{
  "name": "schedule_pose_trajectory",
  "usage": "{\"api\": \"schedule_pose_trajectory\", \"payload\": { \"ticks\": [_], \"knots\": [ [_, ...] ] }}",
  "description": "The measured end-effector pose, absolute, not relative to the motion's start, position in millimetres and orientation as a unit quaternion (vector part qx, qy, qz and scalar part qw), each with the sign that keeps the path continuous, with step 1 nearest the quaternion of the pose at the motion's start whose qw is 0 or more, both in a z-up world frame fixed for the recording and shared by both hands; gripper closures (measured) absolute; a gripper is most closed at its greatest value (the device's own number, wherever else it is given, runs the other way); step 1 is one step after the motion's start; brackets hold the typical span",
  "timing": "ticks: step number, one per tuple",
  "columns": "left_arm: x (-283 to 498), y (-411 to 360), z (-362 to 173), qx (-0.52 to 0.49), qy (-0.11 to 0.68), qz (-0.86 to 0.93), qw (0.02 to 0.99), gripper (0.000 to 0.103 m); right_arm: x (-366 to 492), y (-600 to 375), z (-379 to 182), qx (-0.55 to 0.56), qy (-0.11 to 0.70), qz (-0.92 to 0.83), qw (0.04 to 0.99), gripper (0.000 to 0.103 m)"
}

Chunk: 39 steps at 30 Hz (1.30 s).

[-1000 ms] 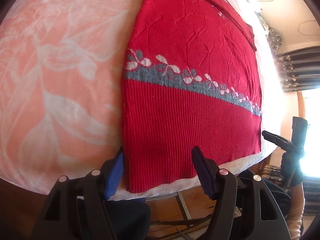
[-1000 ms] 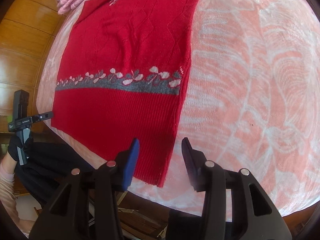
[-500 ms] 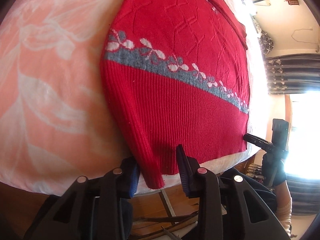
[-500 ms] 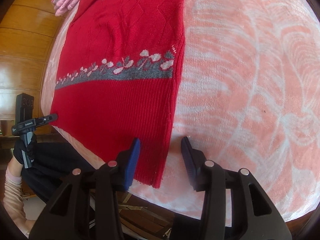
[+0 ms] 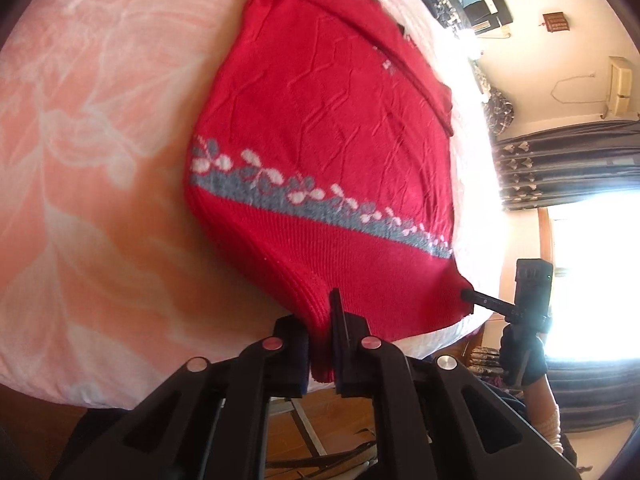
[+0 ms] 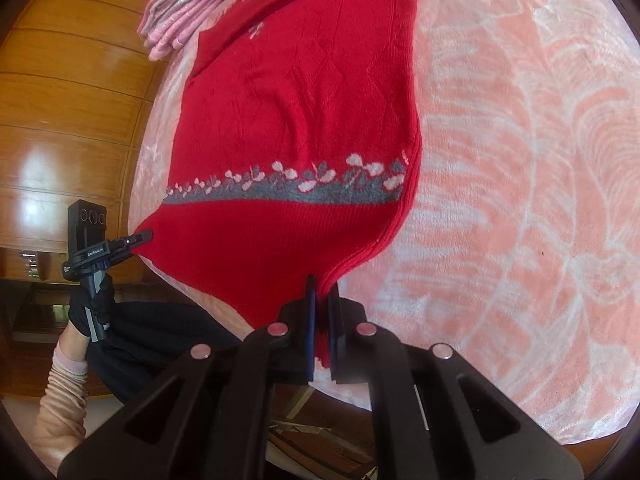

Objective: Fold small clothes

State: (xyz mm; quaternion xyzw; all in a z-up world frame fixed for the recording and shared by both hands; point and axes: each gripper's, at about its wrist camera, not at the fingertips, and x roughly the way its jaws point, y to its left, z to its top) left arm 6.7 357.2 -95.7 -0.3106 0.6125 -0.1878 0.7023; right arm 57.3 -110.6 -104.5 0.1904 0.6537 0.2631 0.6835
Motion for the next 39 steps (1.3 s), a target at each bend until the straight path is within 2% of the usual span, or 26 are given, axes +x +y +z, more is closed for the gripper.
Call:
{"api": "schedule_pose_trajectory", "payload": {
  "ticks": [8, 12, 23, 29, 32, 33, 35, 37, 39],
  "knots": [
    [62, 369, -64, -0.313, 0.564, -0.168, 0.745, 0.095, 108, -129, -72, 0.246, 0.607, 0.222, 0.723, 0.100],
    [106, 365, -61, -0.300, 0.546, -0.152, 0.767, 0.095, 144, -119, -67, 0.236, 0.597, 0.194, 0.742, 0.100],
    [203, 355, -102, -0.267, 0.558, -0.124, 0.776, 0.095, 244, -104, -113, 0.263, 0.605, 0.153, 0.736, 0.100],
    [235, 366, -128, -0.311, 0.562, -0.142, 0.754, 0.094, 274, -113, -139, 0.288, 0.617, 0.141, 0.718, 0.100],
    [240, 373, -131, -0.334, 0.560, -0.182, 0.736, 0.092, 277, -118, -149, 0.299, 0.626, 0.141, 0.706, 0.099],
    [240, 375, -130, -0.333, 0.561, -0.198, 0.731, 0.087, 277, -120, -152, 0.307, 0.629, 0.142, 0.700, 0.099],
    [236, 381, -124, -0.312, 0.565, -0.222, 0.730, 0.083, 277, -124, -149, 0.312, 0.629, 0.149, 0.696, 0.098],
    [230, 390, -115, -0.289, 0.563, -0.238, 0.737, 0.073, 276, -129, -141, 0.311, 0.624, 0.161, 0.699, 0.095],
    [223, 402, -103, -0.256, 0.556, -0.240, 0.754, 0.072, 273, -134, -130, 0.310, 0.618, 0.168, 0.703, 0.093]
  ]
}}
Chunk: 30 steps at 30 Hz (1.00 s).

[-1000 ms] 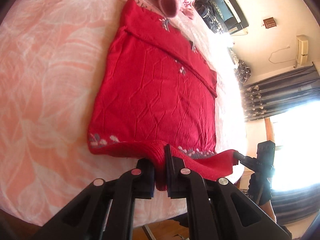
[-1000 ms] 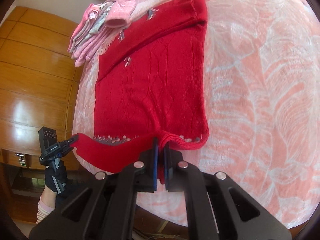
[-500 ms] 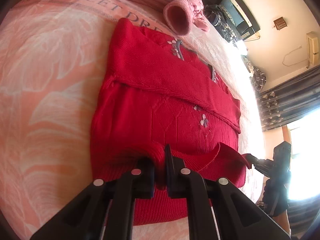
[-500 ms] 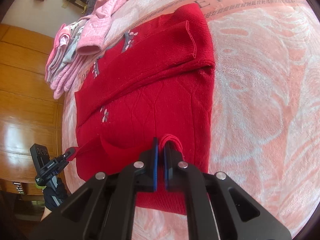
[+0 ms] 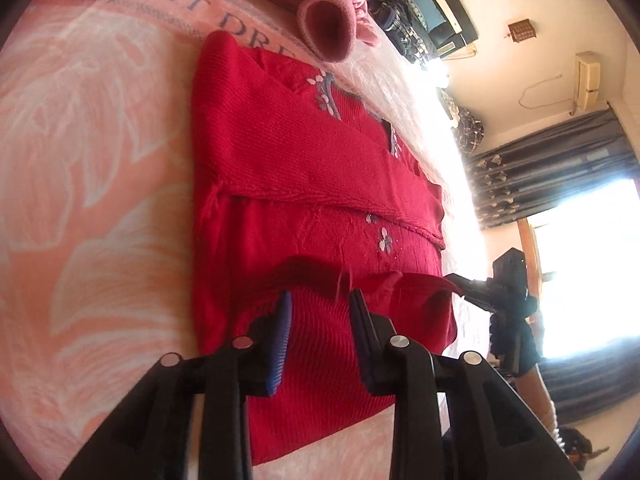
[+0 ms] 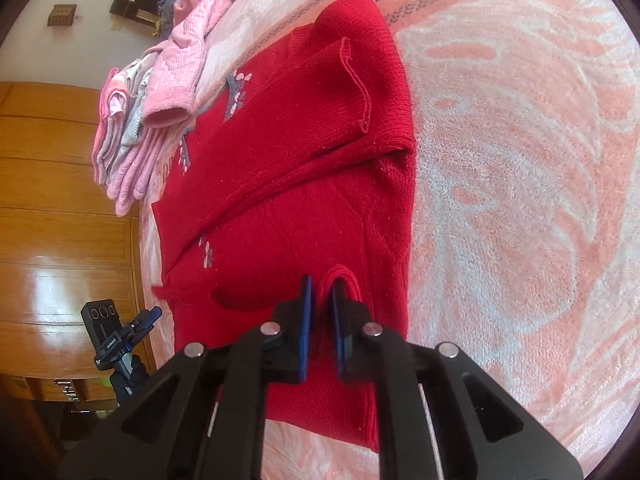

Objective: Fold small clothes
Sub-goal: 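Fold the hem up toward the collar with both tools and release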

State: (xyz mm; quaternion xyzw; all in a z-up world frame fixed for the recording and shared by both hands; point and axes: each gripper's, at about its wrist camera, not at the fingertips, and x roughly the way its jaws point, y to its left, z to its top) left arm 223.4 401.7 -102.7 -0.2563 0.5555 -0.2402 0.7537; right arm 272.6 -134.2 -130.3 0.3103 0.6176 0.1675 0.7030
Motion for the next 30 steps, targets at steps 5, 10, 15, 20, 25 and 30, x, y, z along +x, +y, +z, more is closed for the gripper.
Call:
{"api": "schedule_pose_trajectory", "payload": {
  "ticks": [5, 10, 15, 20, 25, 30],
  "knots": [
    [222, 418, -82, -0.212, 0.534, -0.218, 0.789, 0.072, 274, -151, -103, 0.280, 0.589, 0.141, 0.745, 0.056],
    [234, 381, -84, -0.160, 0.544, -0.231, 0.790, 0.068, 278, -154, -93, 0.278, 0.576, 0.156, 0.753, 0.056],
    [247, 350, -102, -0.106, 0.567, -0.212, 0.789, 0.066, 283, -137, -96, 0.262, 0.581, 0.172, 0.751, 0.056],
    [254, 348, -115, -0.092, 0.574, -0.187, 0.792, 0.065, 284, -121, -99, 0.231, 0.586, 0.187, 0.754, 0.056],
    [259, 355, -118, -0.095, 0.574, -0.173, 0.795, 0.065, 283, -112, -107, 0.206, 0.594, 0.202, 0.751, 0.056],
    [261, 354, -119, -0.105, 0.573, -0.188, 0.791, 0.065, 283, -111, -114, 0.201, 0.600, 0.205, 0.747, 0.056]
  ]
}}
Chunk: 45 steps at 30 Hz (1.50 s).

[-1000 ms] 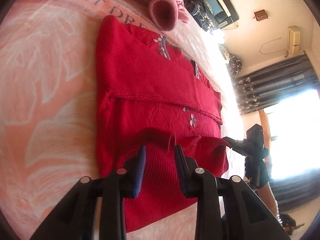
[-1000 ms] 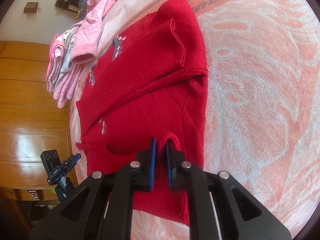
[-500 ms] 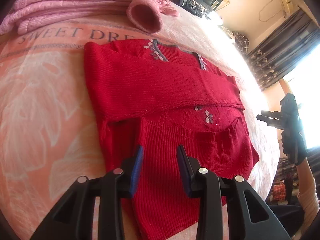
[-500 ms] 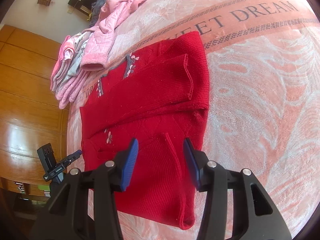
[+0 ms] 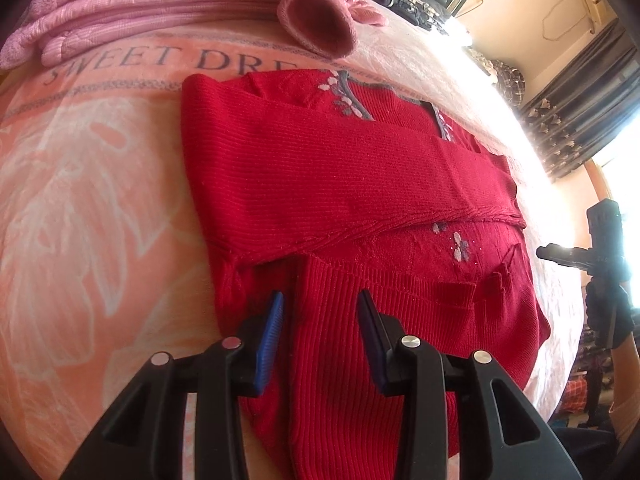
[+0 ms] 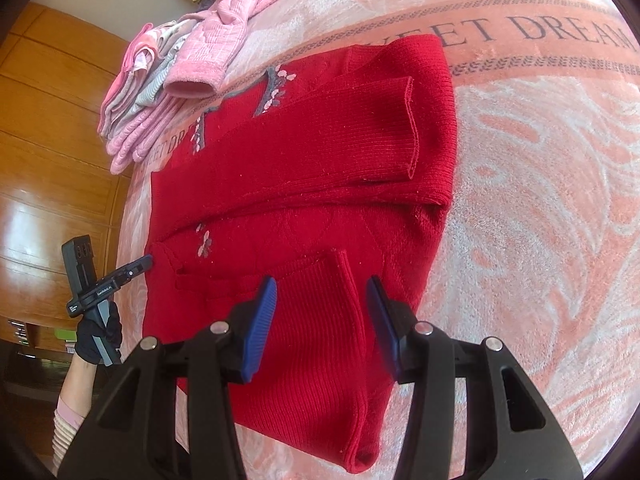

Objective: Fold small clothes

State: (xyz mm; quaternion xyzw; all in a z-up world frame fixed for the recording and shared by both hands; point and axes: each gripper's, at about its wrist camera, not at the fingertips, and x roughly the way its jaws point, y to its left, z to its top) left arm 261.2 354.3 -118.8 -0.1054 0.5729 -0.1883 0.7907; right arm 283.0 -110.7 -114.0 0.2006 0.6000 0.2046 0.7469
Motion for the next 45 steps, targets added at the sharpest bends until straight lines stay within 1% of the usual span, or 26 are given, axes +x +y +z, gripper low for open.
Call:
{"api": "schedule_pose_trajectory", "payload": {
  "ticks": [7, 11, 14, 16, 18, 19, 24, 29, 30, 31, 34, 36, 37, 38, 39, 40, 45],
  "knots": [
    [262, 350, -121, -0.094, 0.575, -0.175, 0.794, 0.064, 285, -106, -113, 0.192, 0.600, 0.210, 0.748, 0.056],
    [263, 351, -122, -0.114, 0.576, -0.188, 0.787, 0.064, 286, -103, -114, 0.191, 0.601, 0.213, 0.747, 0.055],
    [262, 346, -124, -0.106, 0.575, -0.190, 0.789, 0.067, 287, -99, -116, 0.184, 0.603, 0.215, 0.746, 0.055],
    [260, 344, -121, -0.098, 0.568, -0.195, 0.794, 0.091, 287, -96, -115, 0.174, 0.603, 0.216, 0.748, 0.055],
    [258, 345, -118, -0.096, 0.559, -0.197, 0.800, 0.098, 288, -94, -114, 0.164, 0.603, 0.218, 0.750, 0.055],
    [257, 347, -117, -0.096, 0.555, -0.196, 0.803, 0.098, 288, -93, -114, 0.158, 0.603, 0.217, 0.751, 0.055],
    [257, 356, -116, -0.115, 0.547, -0.192, 0.807, 0.099, 292, -87, -124, 0.135, 0.612, 0.211, 0.750, 0.055],
    [258, 351, -122, -0.117, 0.559, -0.190, 0.799, 0.098, 295, -74, -135, 0.089, 0.618, 0.200, 0.755, 0.055],
    [259, 350, -123, -0.111, 0.561, -0.183, 0.800, 0.094, 295, -71, -137, 0.082, 0.620, 0.198, 0.755, 0.055],
    [259, 348, -124, -0.104, 0.564, -0.177, 0.800, 0.086, 296, -68, -138, 0.072, 0.622, 0.194, 0.755, 0.055],
    [261, 342, -127, -0.091, 0.567, -0.173, 0.800, 0.073, 295, -57, -137, 0.037, 0.617, 0.194, 0.762, 0.055],
    [261, 337, -127, -0.080, 0.568, -0.171, 0.801, 0.070, 291, -49, -136, 0.019, 0.611, 0.205, 0.764, 0.069],
    [260, 335, -127, -0.070, 0.569, -0.170, 0.802, 0.073, 289, -46, -135, 0.012, 0.610, 0.210, 0.764, 0.081],
    [259, 332, -126, -0.061, 0.567, -0.172, 0.803, 0.075, 288, -44, -133, 0.005, 0.607, 0.212, 0.766, 0.088],
    [258, 331, -124, -0.057, 0.565, -0.177, 0.804, 0.094, 286, -44, -131, -0.001, 0.604, 0.216, 0.767, 0.091],
    [257, 331, -122, -0.058, 0.562, -0.182, 0.805, 0.099, 285, -45, -128, 0.002, 0.602, 0.224, 0.766, 0.094],
    [249, 344, -98, -0.091, 0.523, -0.202, 0.823, 0.099, 278, -61, -100, 0.031, 0.581, 0.246, 0.775, 0.096]
  ]
}}
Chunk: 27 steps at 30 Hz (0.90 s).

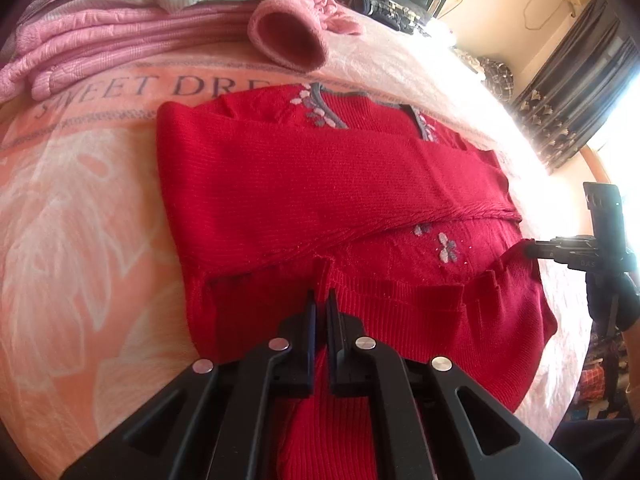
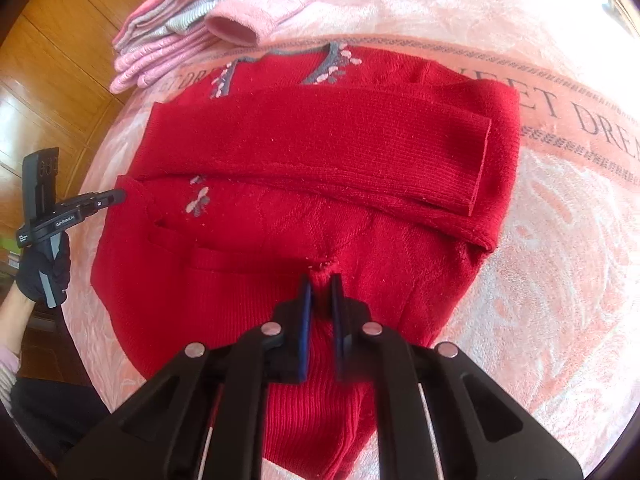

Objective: Fold small clothes

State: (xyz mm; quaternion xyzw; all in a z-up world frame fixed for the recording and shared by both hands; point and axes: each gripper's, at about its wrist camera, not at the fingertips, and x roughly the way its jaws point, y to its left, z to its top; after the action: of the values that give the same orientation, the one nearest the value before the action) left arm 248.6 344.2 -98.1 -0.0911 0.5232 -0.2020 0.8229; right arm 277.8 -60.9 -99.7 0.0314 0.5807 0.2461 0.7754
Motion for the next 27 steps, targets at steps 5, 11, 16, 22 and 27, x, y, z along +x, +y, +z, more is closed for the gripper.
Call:
{"api": "schedule_pose_trajectory", "payload": {
  "ticks": [5, 11, 16, 22, 27],
  "knots": [
    [246, 362, -71, -0.138, 0.482, -0.204, 0.841, 0.099, 274, -86, -72, 0.079, 0.555, 0.257, 0.787, 0.096],
    [262, 372, -36, -0.187, 0.428, -0.195, 0.862, 0.099, 289, -111, -38, 0.126, 0.512, 0.237, 0.816, 0.096],
    [295, 370, -20, -0.207, 0.396, -0.193, 0.874, 0.099, 326, -124, -23, 0.154, 0.478, 0.209, 0.839, 0.098],
    [363, 372, -44, -0.206, 0.397, -0.151, 0.882, 0.099, 396, -125, -41, 0.184, 0.466, 0.183, 0.846, 0.098],
    [403, 373, -91, -0.188, 0.422, -0.112, 0.880, 0.099, 448, -112, -78, 0.173, 0.486, 0.164, 0.841, 0.098]
  ]
}}
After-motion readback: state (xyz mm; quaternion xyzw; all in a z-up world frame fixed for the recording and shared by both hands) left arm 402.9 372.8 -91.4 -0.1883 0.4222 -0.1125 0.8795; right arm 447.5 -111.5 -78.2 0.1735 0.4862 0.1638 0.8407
